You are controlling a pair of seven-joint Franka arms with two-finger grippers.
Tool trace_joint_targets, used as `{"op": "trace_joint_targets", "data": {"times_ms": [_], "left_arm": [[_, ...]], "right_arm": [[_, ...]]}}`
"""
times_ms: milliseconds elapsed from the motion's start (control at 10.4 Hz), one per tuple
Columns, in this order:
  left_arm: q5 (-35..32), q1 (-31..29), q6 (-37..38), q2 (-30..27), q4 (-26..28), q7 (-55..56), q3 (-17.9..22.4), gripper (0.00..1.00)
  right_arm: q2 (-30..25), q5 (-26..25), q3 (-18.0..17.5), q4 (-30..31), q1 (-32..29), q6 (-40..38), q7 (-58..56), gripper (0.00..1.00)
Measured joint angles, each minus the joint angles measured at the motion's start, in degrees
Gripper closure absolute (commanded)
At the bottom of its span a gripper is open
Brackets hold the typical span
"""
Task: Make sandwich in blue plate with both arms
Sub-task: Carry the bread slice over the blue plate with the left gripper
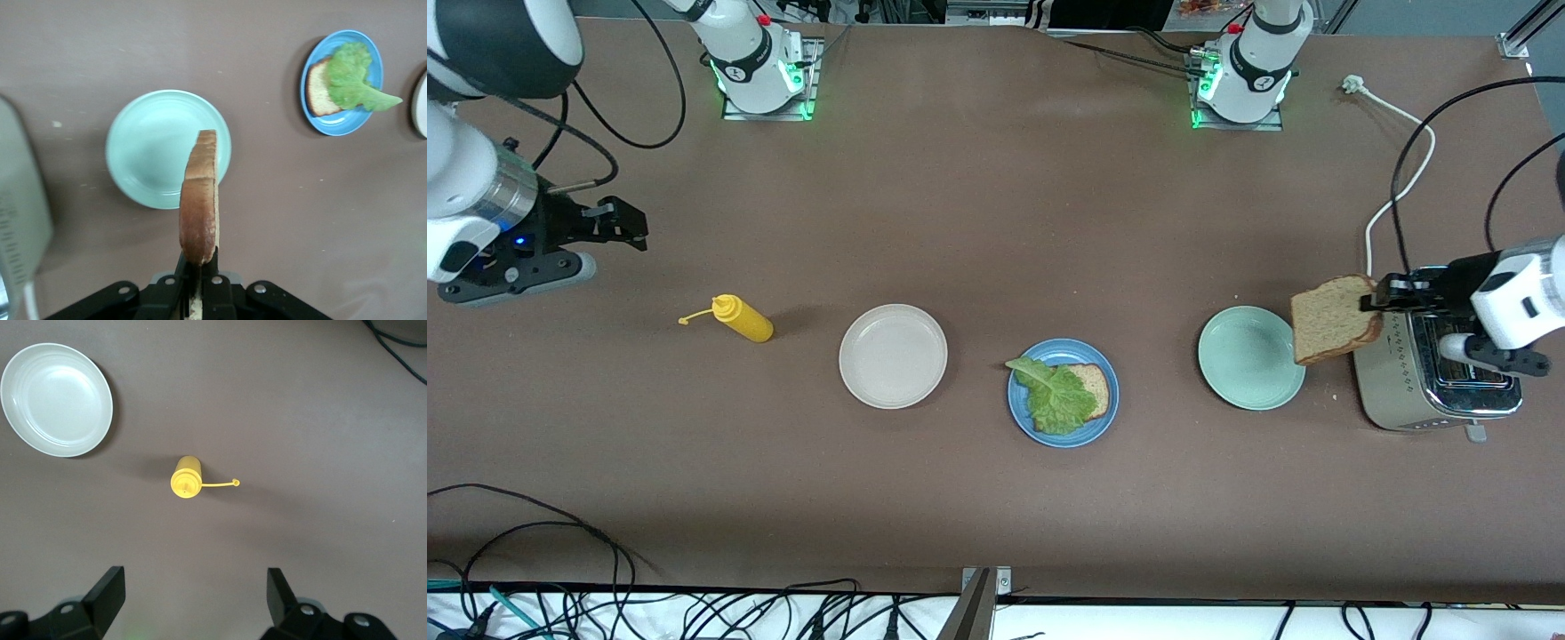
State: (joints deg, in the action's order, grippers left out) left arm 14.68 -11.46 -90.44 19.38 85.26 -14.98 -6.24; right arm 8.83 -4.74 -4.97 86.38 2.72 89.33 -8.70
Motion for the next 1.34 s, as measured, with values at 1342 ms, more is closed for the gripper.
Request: {"op": "trace_joint_targets", "data": {"times_ms": [1342], "left_arm": [[34.26, 22.65, -21.11, 11.33, 7.52, 7.6, -0.35, 1.0]], "right_arm": [[-6.77, 1.66, -5.93, 8.93, -6.61, 5.86, 13.18, 0.0]]}}
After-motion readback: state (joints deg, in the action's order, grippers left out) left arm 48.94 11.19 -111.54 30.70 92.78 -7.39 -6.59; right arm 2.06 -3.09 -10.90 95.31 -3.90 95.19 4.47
